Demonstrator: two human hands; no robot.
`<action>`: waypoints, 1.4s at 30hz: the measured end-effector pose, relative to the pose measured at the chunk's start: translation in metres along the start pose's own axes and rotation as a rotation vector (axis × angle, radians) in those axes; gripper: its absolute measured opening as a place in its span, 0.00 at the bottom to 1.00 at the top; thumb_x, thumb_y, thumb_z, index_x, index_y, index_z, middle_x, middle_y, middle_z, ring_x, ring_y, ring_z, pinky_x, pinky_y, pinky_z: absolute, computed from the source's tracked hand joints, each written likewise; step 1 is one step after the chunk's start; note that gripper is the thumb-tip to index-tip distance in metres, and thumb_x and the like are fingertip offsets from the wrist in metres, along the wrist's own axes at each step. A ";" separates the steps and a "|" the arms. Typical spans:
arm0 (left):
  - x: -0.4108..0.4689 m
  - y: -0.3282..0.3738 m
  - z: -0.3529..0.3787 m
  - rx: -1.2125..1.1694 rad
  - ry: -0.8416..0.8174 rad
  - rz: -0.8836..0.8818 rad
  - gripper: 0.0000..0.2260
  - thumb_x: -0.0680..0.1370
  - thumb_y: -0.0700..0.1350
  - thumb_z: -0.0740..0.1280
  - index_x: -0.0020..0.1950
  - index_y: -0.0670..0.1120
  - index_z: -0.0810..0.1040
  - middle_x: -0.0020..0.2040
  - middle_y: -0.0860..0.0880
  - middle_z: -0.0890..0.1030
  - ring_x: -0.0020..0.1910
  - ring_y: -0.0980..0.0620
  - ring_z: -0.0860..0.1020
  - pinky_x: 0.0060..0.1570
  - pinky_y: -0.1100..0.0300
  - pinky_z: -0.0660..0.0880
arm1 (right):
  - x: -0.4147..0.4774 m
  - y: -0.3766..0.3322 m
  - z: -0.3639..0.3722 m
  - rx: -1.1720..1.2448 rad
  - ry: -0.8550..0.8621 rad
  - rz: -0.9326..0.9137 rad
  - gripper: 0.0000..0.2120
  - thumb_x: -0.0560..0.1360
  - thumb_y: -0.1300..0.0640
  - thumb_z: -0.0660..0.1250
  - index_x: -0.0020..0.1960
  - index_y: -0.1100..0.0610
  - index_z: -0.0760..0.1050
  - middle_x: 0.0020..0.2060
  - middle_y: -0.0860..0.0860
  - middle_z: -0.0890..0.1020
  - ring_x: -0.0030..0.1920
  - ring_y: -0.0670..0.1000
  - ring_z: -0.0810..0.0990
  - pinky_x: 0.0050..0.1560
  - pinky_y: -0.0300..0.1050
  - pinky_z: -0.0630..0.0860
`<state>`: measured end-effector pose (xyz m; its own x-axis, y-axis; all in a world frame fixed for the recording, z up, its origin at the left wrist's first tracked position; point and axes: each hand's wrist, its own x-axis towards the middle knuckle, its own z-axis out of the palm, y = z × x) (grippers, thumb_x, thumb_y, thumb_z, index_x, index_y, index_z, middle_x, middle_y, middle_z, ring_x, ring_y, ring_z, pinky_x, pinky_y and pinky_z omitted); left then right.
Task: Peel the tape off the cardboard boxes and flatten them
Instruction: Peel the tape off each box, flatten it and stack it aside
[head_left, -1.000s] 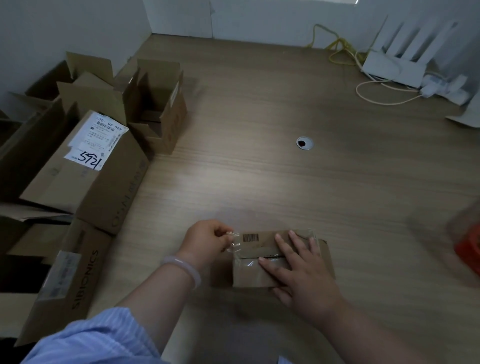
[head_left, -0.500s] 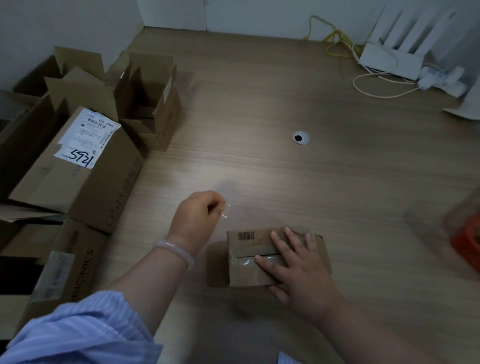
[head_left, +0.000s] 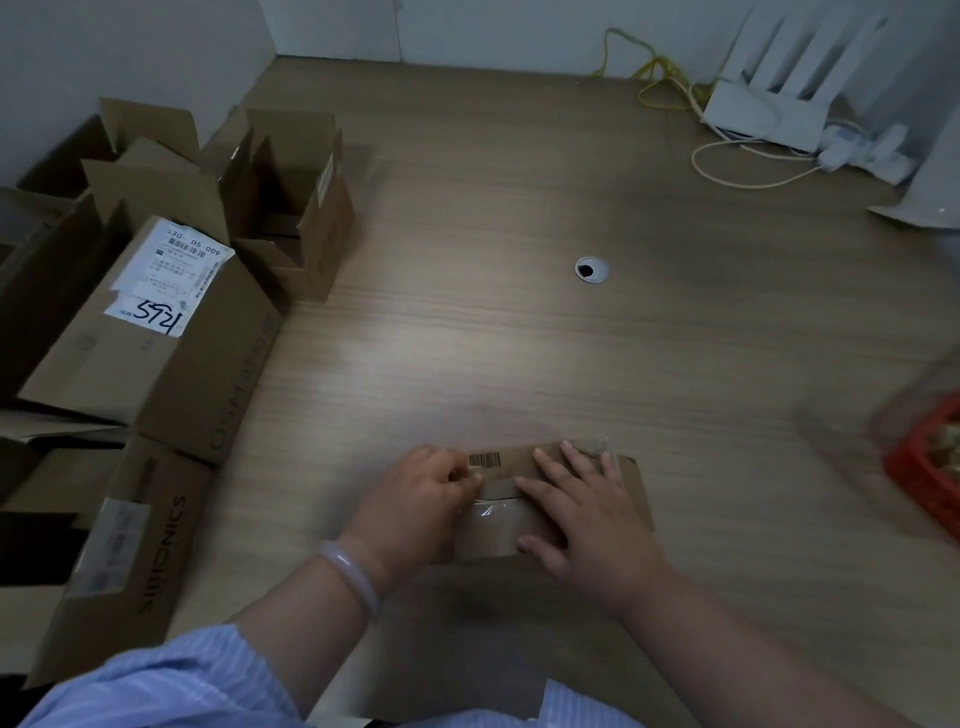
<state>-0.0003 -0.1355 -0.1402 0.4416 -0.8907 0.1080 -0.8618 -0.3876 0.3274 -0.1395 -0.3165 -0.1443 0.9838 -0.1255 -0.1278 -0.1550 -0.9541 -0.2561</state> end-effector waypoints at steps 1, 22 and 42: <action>-0.001 0.001 -0.002 -0.003 -0.024 -0.011 0.14 0.75 0.49 0.59 0.48 0.48 0.84 0.45 0.47 0.79 0.41 0.45 0.77 0.39 0.58 0.76 | 0.000 0.001 0.001 0.026 0.006 0.002 0.29 0.68 0.35 0.60 0.64 0.47 0.74 0.68 0.49 0.73 0.71 0.56 0.68 0.69 0.65 0.60; 0.015 0.038 0.006 0.082 0.005 -0.316 0.21 0.68 0.58 0.62 0.56 0.49 0.79 0.60 0.44 0.73 0.59 0.42 0.69 0.56 0.47 0.73 | -0.020 0.045 -0.010 1.022 0.204 0.602 0.21 0.74 0.66 0.68 0.64 0.50 0.72 0.49 0.43 0.78 0.45 0.36 0.78 0.44 0.25 0.73; 0.034 0.064 0.026 0.116 -0.223 -0.385 0.33 0.70 0.66 0.51 0.75 0.61 0.56 0.78 0.53 0.54 0.77 0.49 0.50 0.73 0.45 0.44 | -0.052 0.035 0.011 1.454 0.216 1.000 0.05 0.73 0.64 0.70 0.39 0.59 0.81 0.35 0.56 0.83 0.39 0.52 0.82 0.45 0.45 0.82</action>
<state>-0.0471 -0.1967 -0.1401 0.6817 -0.7011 -0.2094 -0.6732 -0.7130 0.1958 -0.1970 -0.3401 -0.1575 0.4478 -0.5968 -0.6658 -0.4738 0.4731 -0.7428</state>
